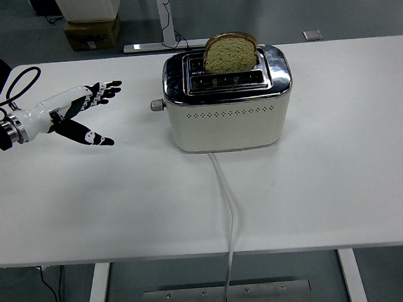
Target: Press down toaster
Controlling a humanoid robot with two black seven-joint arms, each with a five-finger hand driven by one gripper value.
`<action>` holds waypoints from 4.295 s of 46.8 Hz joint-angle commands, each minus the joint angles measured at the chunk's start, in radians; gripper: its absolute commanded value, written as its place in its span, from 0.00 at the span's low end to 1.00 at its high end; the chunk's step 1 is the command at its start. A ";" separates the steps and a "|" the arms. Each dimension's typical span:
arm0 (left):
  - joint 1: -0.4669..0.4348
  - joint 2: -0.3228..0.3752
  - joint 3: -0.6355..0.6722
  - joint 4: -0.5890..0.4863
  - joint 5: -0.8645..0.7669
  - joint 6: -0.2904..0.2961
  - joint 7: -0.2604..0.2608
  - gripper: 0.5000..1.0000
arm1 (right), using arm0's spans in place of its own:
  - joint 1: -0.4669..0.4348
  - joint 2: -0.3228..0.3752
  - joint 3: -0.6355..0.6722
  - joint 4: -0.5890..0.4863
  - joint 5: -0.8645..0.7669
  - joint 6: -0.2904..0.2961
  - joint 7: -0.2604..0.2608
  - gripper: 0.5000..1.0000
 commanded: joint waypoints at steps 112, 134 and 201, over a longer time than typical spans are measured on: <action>0.012 -0.087 0.004 -0.014 0.142 -0.003 -0.004 1.00 | 0.000 0.000 0.000 0.000 0.000 0.000 0.000 1.00; 0.020 -0.115 0.004 0.018 0.139 0.000 -0.004 1.00 | 0.000 0.000 0.000 0.000 0.000 0.000 0.000 1.00; 0.060 -0.164 0.004 0.073 0.138 0.000 -0.004 1.00 | 0.000 0.000 0.000 0.000 0.000 0.000 0.000 1.00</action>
